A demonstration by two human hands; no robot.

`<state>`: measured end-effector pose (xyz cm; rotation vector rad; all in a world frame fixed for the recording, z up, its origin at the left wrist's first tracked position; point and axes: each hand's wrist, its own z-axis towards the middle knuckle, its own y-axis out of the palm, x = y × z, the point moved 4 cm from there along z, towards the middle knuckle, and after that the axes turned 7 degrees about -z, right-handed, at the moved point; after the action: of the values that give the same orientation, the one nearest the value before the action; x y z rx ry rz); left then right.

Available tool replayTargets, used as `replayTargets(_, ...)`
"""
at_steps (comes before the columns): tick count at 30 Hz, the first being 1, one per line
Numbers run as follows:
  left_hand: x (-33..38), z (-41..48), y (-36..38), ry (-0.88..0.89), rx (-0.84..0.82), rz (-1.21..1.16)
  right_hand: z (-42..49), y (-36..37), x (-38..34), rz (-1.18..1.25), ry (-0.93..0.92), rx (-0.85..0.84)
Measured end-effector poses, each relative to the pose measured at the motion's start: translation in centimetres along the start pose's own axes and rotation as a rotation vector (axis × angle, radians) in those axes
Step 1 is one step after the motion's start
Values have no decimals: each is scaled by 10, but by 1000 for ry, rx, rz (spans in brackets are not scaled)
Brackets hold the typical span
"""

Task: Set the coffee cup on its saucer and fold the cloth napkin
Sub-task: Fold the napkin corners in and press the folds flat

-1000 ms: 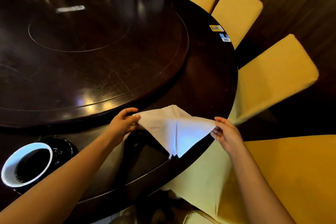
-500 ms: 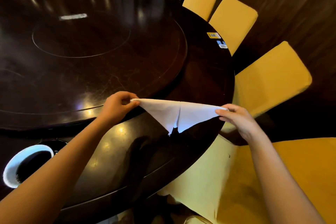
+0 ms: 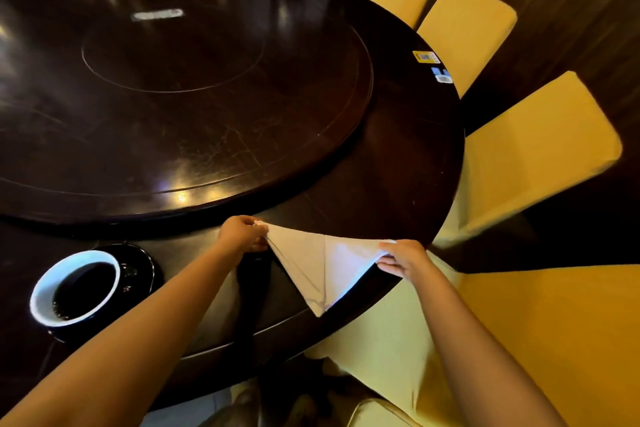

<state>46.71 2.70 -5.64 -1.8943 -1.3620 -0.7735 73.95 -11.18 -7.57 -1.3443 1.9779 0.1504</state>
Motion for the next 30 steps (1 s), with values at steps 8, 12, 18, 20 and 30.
replayTargets(8,-13,-21,13,541,68,661,-31,18,5,-897,-661,500)
replayTargets(12,-42,-65,31,846,-46,798,-63,56,34,-1085,-1116,250)
replayTargets(18,-105,-94,48,920,-233,925,-73,71,67,-1207,-1189,171)
replayTargets(20,-107,-92,51,864,-186,870,-73,71,66,-1210,-1220,201)
replayTargets(30,-105,-88,57,683,-27,668,-72,80,68,-1233,-1313,195)
